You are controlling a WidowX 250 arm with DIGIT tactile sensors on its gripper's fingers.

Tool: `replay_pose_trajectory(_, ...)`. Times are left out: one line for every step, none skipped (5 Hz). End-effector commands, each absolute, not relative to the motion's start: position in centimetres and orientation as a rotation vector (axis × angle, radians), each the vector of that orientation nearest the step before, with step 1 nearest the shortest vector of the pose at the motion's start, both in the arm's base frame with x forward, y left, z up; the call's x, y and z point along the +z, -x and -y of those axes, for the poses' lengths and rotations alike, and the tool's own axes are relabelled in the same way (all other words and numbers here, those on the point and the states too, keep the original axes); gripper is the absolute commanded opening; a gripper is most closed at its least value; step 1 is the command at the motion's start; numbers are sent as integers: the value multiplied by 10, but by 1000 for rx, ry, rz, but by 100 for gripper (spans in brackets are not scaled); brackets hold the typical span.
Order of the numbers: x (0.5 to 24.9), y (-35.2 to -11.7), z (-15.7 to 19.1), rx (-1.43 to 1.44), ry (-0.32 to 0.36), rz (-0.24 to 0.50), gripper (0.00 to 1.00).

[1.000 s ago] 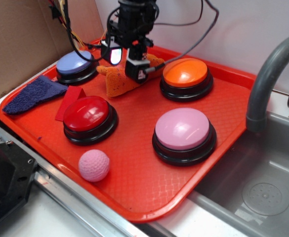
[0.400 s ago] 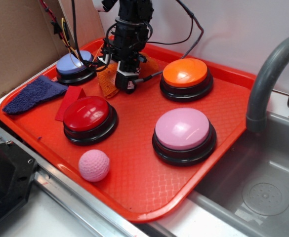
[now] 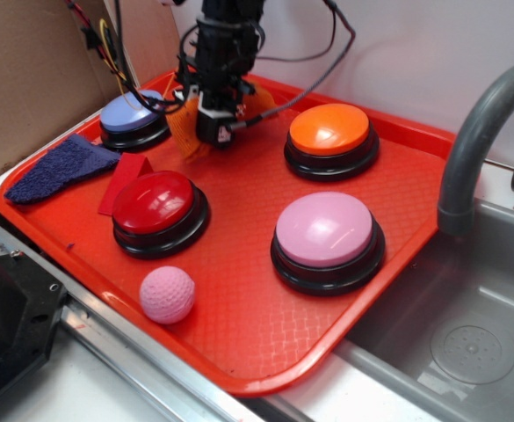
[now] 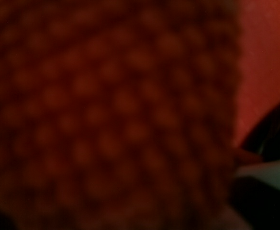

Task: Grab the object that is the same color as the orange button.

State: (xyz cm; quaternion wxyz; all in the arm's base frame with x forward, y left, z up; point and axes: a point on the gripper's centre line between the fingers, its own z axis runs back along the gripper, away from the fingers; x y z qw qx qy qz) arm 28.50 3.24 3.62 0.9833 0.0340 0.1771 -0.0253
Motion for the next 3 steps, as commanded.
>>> replay_pose_trajectory(151,-224,-24,203,-84,-204,0)
replay_pose_trajectory(198,-194,-18,186,-19,-144,0)
replay_pose_trajectory(207,-179,-17,155,-4,-106,0)
